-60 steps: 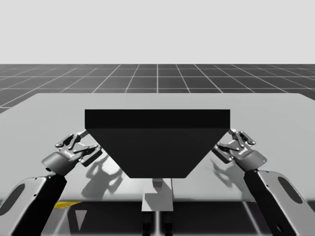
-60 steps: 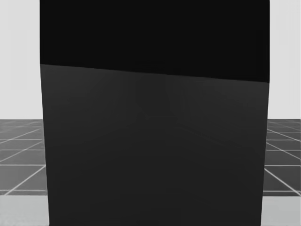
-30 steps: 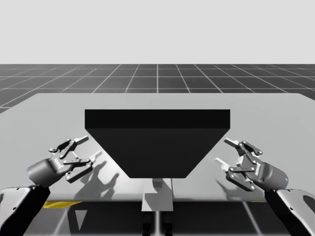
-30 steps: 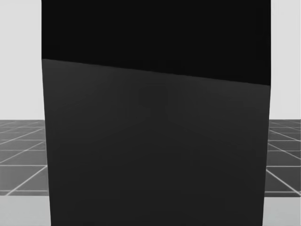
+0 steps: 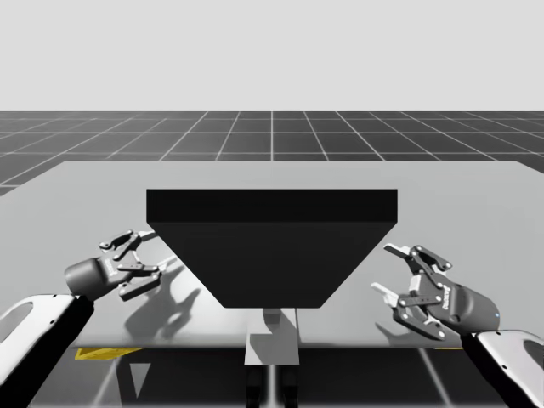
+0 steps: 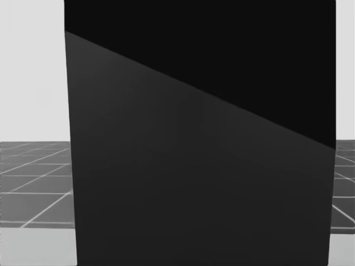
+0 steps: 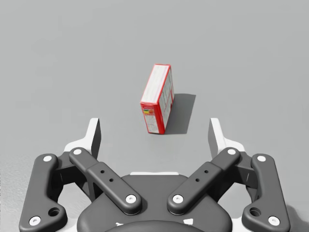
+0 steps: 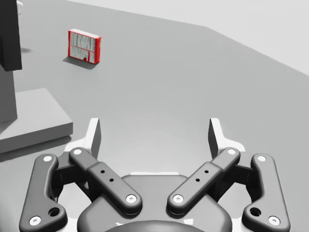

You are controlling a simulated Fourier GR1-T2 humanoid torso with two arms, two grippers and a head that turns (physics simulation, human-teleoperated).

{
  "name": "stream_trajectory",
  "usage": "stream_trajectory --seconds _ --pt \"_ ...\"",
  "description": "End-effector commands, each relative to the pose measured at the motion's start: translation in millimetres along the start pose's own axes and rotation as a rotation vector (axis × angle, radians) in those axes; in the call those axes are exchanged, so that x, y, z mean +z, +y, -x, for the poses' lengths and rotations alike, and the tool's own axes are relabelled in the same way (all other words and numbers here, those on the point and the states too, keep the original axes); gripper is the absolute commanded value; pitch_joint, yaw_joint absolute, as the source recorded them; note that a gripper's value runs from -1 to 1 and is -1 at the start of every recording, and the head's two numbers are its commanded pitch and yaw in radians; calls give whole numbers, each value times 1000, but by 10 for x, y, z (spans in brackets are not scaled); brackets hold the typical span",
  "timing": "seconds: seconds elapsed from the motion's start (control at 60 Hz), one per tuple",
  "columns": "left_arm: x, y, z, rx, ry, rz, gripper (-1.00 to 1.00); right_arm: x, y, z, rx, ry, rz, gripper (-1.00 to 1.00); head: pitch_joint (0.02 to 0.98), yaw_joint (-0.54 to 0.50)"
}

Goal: Reach around the screen and pick up the object behind it.

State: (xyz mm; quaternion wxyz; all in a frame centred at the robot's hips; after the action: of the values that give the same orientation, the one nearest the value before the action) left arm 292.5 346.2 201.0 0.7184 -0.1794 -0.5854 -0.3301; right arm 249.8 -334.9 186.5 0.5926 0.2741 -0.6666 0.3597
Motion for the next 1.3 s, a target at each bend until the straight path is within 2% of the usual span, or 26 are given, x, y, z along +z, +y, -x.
stream_trajectory --seconds 0.017,0.267,0.467,0.817,1.033,1.05,1.067,1.083,1.1,1.117,1.15,1.3 --pt "-195 162 68 11 11 21 -1000 -64 87 -16 -3 -4 -72 -1000 117 56" --pt "-630 295 155 -18 62 43 -1000 -82 141 -45 9 -10 -98 -1000 119 53" --pt "-927 310 178 -34 88 74 -1000 -93 179 -42 17 -6 -113 -1000 120 45" --pt "-1294 264 327 -9 105 130 -1000 -90 222 -53 23 -1 -131 -1000 126 35" --pt "-1373 175 389 -2 112 162 -1000 -100 236 -59 31 3 -133 -1000 128 32" --pt "-1369 170 393 -5 114 159 -915 -101 238 -61 32 3 -133 -1000 128 32" --pt "-1363 163 399 -6 115 157 -648 -100 239 -62 32 3 -133 -1000 128 32" --pt "-1359 159 403 -6 115 157 -537 -99 240 -62 32 2 -133 -1000 128 32" --pt "-1353 151 409 -9 117 161 -247 -98 241 -62 31 2 -134 -1000 128 32" --pt "-1336 147 421 -6 116 161 753 -99 241 -63 31 1 -134 -1000 128 33" --pt "-1323 146 430 -5 116 160 935 -98 241 -60 31 1 -133 -1000 128 33" --pt "-1205 153 473 0 117 148 1000 -104 240 -60 30 2 -131 -1000 126 33"
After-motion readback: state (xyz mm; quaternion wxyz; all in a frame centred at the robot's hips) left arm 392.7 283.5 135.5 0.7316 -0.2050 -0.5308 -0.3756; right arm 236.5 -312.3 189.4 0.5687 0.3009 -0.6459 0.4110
